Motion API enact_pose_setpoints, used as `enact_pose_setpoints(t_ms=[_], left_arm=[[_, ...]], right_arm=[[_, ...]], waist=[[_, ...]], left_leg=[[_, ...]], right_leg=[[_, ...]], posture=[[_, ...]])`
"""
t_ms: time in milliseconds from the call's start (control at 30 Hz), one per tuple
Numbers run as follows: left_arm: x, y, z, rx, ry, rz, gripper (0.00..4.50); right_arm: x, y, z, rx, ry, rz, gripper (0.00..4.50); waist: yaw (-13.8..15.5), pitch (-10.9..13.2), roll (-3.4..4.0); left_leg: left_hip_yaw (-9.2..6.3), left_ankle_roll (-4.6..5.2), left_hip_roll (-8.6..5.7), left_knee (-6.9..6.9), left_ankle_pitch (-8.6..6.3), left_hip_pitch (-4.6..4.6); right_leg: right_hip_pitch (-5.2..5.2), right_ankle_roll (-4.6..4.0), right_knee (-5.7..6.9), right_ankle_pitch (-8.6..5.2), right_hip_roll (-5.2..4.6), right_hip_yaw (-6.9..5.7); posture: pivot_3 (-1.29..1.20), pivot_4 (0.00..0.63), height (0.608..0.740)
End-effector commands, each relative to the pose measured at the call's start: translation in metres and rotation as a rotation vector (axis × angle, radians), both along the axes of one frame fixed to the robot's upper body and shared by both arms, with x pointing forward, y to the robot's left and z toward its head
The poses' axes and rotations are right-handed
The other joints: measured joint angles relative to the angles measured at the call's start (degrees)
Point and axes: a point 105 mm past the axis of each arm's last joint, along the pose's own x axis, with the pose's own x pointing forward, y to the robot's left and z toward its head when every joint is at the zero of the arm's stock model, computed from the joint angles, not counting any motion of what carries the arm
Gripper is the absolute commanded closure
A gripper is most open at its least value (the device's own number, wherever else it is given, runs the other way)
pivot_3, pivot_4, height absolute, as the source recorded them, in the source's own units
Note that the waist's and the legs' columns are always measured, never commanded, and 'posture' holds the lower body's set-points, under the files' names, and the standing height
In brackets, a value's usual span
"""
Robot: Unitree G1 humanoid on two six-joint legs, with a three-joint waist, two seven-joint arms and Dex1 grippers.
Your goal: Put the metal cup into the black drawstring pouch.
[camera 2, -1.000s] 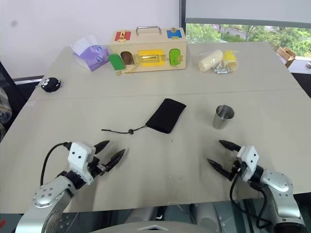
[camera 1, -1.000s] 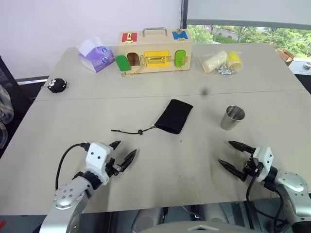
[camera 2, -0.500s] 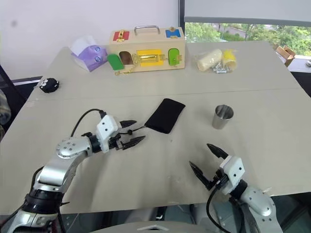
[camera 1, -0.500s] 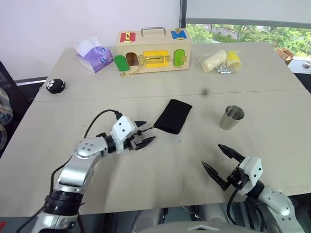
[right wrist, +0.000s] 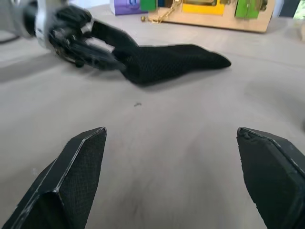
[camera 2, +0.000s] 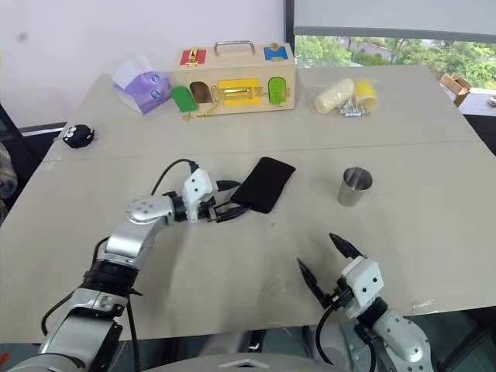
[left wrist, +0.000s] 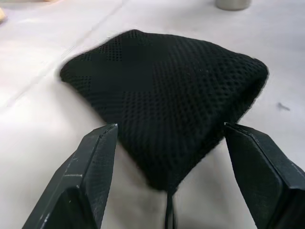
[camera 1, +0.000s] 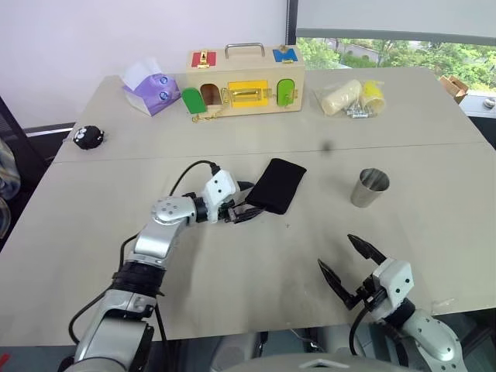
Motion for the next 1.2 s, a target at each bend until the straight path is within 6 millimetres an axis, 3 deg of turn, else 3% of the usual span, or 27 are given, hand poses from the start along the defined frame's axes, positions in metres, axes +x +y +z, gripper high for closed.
enact_pose_setpoints(t_ms=[33, 100, 167, 400, 533, 733, 900, 1067, 1200], left_arm=[[0.009, -0.007, 0.008, -0.019, -0.039, -0.006, 0.85], [0.009, -0.010, 0.005, -0.004, -0.039, -0.024, 0.85], [0.011, -0.014, 0.004, -0.003, -0.041, -0.030, 1.42], [0.009, -0.017, 0.002, -0.006, -0.052, -0.026, 4.37], [0.009, -0.014, 0.004, -0.018, -0.059, 0.007, 4.45], [0.020, -0.010, 0.019, -0.107, -0.074, 0.153, 4.45], [0.040, 0.002, 0.045, -0.143, -0.137, 0.394, 4.45], [0.049, 0.007, 0.053, -0.104, -0.103, 0.583, 4.45], [0.051, 0.007, 0.066, -0.089, -0.122, 0.689, 4.45]], right_arm=[[-0.001, 0.003, 0.010, 0.025, -0.052, 0.000, 0.08], [-0.001, 0.004, 0.010, 0.027, -0.054, 0.008, 0.08], [0.000, 0.004, 0.010, 0.025, -0.059, 0.012, 0.00], [0.001, 0.000, 0.011, 0.018, -0.071, 0.014, 0.00], [0.009, -0.007, 0.024, -0.003, -0.137, -0.023, 0.00], [0.032, -0.011, 0.062, -0.095, -0.300, -0.098, 0.00], [0.067, -0.018, 0.090, -0.426, -0.398, -0.118, 0.00], [0.092, -0.041, 0.098, -0.675, -0.342, -0.141, 0.00], [0.100, -0.049, 0.094, -0.786, -0.238, -0.073, 0.00]], waist=[[0.0, 0.0, -0.02], [-0.1, 0.0, -0.01], [-0.1, 0.0, -0.01], [-0.1, 0.0, -0.02], [-0.1, 0.0, -0.02], [0.0, 0.0, -0.02], [0.0, 0.0, -0.03], [0.2, 0.0, -0.08], [0.0, 0.0, -0.10]], left_leg=[[-0.01, 0.00, 0.00, 0.01, 0.00, 0.01], [-0.01, 0.01, 0.00, 0.02, 0.00, 0.01], [0.00, 0.01, 0.00, 0.02, 0.00, 0.03], [0.00, 0.01, 0.00, 0.02, 0.00, 0.02], [0.00, 0.01, 0.00, 0.02, 0.00, 0.03], [-0.02, 0.01, 0.00, 0.12, 0.01, 0.03], [0.07, -0.13, -0.02, 0.30, 0.09, -0.03], [-0.02, -0.24, -0.04, 0.34, 0.16, -0.10], [0.04, -0.26, -0.07, 0.40, 0.17, -0.19]], right_leg=[[0.01, 0.01, 0.00, 0.00, 0.00, -0.01], [0.02, 0.07, 0.02, -0.03, 0.01, -0.01], [0.02, 0.09, 0.04, -0.05, 0.02, 0.01], [0.01, -0.01, 0.03, 0.01, 0.02, 0.00], [0.02, 0.00, 0.04, 0.01, 0.02, 0.02], [0.03, 0.01, 0.10, 0.01, 0.03, 0.00], [0.02, 0.05, 0.11, 0.06, 0.10, -0.07], [0.09, 0.07, 0.11, 0.07, 0.13, -0.19], [0.05, 0.07, 0.10, 0.08, 0.06, -0.19]], posture=[[0.00, 0.150, 0.740], [0.00, 0.150, 0.740], [0.00, 0.150, 0.740], [0.00, 0.150, 0.740], [0.00, 0.150, 0.740], [0.00, 0.150, 0.740], [0.00, 0.150, 0.740], [0.00, 0.150, 0.740], [0.00, 0.150, 0.740]])
